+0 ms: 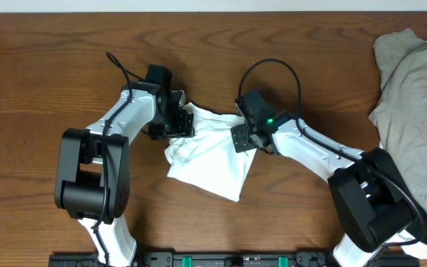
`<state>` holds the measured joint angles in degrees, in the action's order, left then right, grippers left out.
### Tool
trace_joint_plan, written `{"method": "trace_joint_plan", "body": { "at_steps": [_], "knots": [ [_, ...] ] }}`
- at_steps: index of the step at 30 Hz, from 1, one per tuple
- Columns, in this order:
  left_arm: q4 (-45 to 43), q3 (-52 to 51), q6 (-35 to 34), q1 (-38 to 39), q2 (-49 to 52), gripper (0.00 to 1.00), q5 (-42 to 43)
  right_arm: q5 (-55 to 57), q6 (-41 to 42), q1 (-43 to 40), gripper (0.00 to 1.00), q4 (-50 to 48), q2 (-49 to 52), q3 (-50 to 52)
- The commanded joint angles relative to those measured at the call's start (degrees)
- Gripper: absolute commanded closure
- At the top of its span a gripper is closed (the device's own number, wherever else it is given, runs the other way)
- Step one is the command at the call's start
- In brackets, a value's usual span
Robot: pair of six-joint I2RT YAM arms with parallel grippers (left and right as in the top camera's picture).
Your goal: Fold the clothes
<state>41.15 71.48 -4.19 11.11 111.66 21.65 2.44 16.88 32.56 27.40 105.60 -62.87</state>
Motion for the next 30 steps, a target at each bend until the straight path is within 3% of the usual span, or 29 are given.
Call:
{"method": "trace_joint_plan", "body": {
  "at_steps": [1,8,17,23,30],
  "knots": [
    [0.8,0.0,1.0,-0.2,1.0,0.25,3.5,1.7,-2.8,-0.2,0.24,0.0,0.9,0.0],
    [3.1,0.0,1.0,-1.3,0.7,0.23,4.2,1.6,-2.8,-0.3,0.23,0.3,0.9,0.0],
    [3.8,0.0,0.8,-1.6,0.7,0.18,14.1,1.5,-2.8,-0.2,0.23,2.0,0.9,0.0],
    [4.2,0.0,-0.4,-1.6,0.8,0.16,15.5,1.2,-2.8,-0.3,0.22,2.2,0.9,0.0],
    [1.9,-1.6,-0.4,-1.5,0.8,0.21,15.5,-0.2,-2.8,-0.2,0.22,2.2,0.9,0.0]
  ]
}}
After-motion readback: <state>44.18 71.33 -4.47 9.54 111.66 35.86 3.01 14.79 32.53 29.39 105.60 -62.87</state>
